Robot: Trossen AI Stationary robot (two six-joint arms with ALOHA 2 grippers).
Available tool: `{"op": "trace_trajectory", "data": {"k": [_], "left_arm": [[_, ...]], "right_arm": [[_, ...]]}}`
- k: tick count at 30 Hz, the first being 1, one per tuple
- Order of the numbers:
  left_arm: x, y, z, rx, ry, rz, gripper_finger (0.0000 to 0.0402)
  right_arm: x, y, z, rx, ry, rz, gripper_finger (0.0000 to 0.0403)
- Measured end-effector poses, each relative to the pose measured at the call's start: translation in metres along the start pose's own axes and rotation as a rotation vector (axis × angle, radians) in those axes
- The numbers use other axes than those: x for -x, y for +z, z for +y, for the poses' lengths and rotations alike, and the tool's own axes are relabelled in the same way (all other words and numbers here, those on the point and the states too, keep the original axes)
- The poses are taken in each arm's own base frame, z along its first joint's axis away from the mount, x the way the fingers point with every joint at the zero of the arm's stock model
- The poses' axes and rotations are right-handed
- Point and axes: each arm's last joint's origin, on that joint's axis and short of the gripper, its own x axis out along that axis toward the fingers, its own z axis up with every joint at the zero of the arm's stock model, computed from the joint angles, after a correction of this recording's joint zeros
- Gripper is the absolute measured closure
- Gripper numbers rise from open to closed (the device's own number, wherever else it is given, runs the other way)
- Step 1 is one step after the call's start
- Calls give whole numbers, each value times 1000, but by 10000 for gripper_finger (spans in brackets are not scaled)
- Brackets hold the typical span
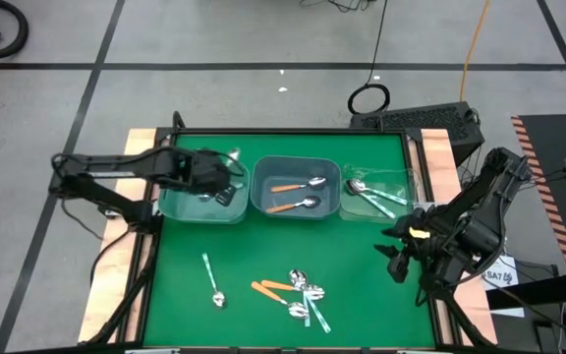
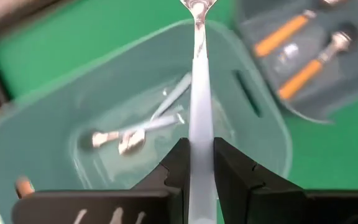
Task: Sort silverware by color (type)
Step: Put the blue spoon into the green bin
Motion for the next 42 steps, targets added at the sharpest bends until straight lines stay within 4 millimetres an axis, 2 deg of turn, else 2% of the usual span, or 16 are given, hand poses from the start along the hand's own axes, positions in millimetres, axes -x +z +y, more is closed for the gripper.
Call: {"op": "trace_trajectory", "data": {"k": [3,8,17,22,29,34,42], "left_arm": [[-12,-17,8,164,41,17,349],[-28,-42,12,336,157,67,349],[-25,-68,6,444,184,64,349],[-26,-74,3,354,217,36,349],[-33,-73,3,444,288,50,349],[-48,-73,-7,633,357,16,349],[-86,-71,-24,736,517,22,348]], "right_arm": [[-1,2,-1,30,-10,-17,197],[-2,5,-3,87,-22,-14,197],[6,10,-19,124,-20,-15,197],[9,13,-27,124,-32,-16,197],[7,18,-31,103,-59,-24,197],[5,19,-32,95,-71,-27,197],[5,20,-32,127,-71,-18,197]]}}
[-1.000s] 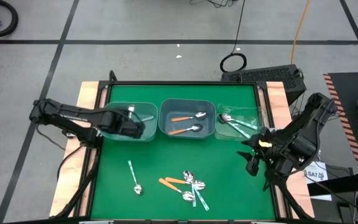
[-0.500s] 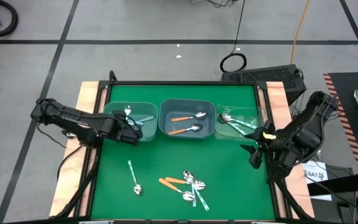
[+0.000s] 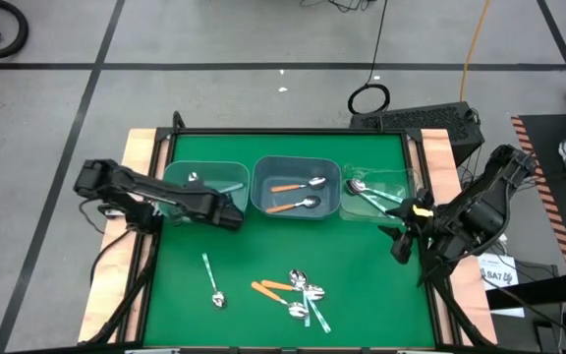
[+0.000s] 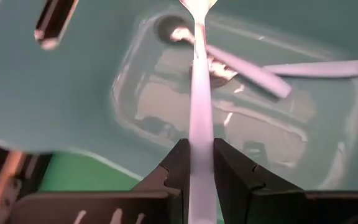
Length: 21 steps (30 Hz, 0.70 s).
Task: Sort silverware by color (type)
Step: Put the blue spoon into the green bin, then put the white spoon into the transparent bin
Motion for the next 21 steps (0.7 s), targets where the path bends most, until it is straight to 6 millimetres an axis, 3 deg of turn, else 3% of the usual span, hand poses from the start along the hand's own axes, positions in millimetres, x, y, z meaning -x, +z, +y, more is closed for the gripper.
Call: {"op": "trace_trajectory", "data": {"k": [6,14,18,21], "left_arm": [[-11,-3,-16,130,3,34,333],[-18,9,-29,208,-25,35,259],[-17,14,-31,198,-50,40,236],[-7,17,-34,97,-139,35,233]], "right_arm": [[0,0,0,8,4,3,197],[0,0,0,5,7,4,197],[0,0,0,5,7,5,197],[0,0,0,5,7,5,197]]}}
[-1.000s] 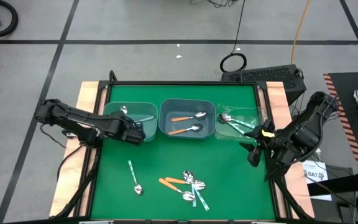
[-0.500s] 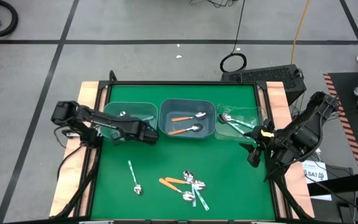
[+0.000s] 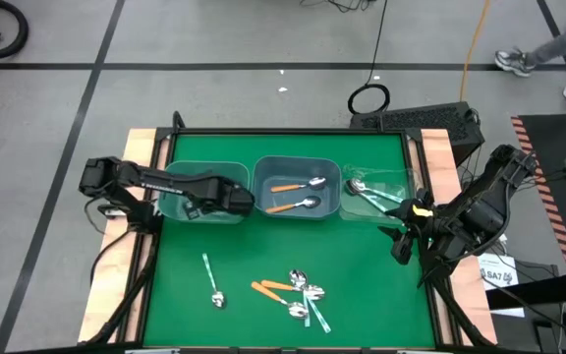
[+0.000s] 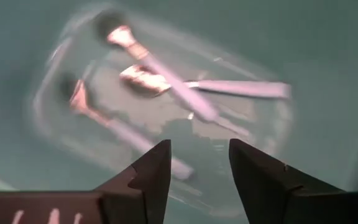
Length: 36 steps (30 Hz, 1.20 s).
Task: Sort silverware by color (type)
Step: Put the white spoon into the transparent bin
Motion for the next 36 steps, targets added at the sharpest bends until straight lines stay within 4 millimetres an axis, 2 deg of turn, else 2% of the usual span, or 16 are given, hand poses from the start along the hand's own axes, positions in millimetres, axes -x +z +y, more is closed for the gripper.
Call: {"op": "trace_trajectory", "data": {"k": [3,9,14,19,23,30,36], "left_arm": [[20,2,-10,-192,-93,-8,232],[75,7,-30,-655,-290,-57,232],[113,10,-32,-886,-404,-117,231],[137,1,-31,-1303,-539,-148,231],[147,-8,-25,-1543,-607,-147,231],[154,-23,-14,-1666,-660,-129,231],[154,-35,-16,-1779,-791,-68,231]], "right_arm": [[0,0,0,-8,-1,-1,197],[0,0,0,-28,-4,-5,197],[-2,2,-1,-50,-18,-7,197],[-4,4,-1,-116,-24,-11,197],[-5,6,4,-168,-1,-19,197],[-13,6,23,-284,39,-29,197],[-25,5,52,-324,100,-14,197]]}}
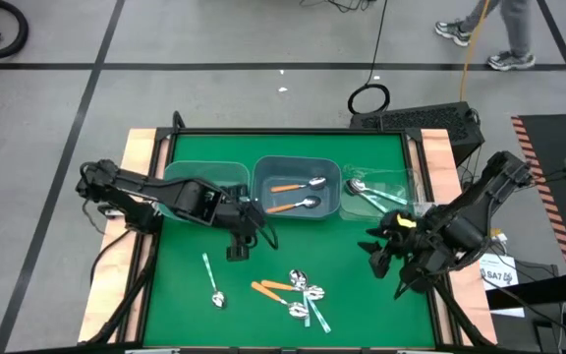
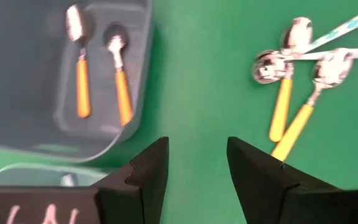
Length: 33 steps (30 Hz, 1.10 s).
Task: Sort silverware by color (type)
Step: Put the white spoon into the transparent bin
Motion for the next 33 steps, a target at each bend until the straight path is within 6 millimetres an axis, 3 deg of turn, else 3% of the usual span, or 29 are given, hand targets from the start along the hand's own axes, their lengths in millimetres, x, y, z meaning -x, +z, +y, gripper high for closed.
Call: {"op": "trace_trajectory", "data": {"k": [17,33], "left_arm": [[-39,-9,-14,-30,-129,-38,231],[-70,-9,-32,-81,-171,34,231]], "right_arm": [[-49,-50,44,5,-19,392,197],[-84,-75,78,-189,62,386,197]]}}
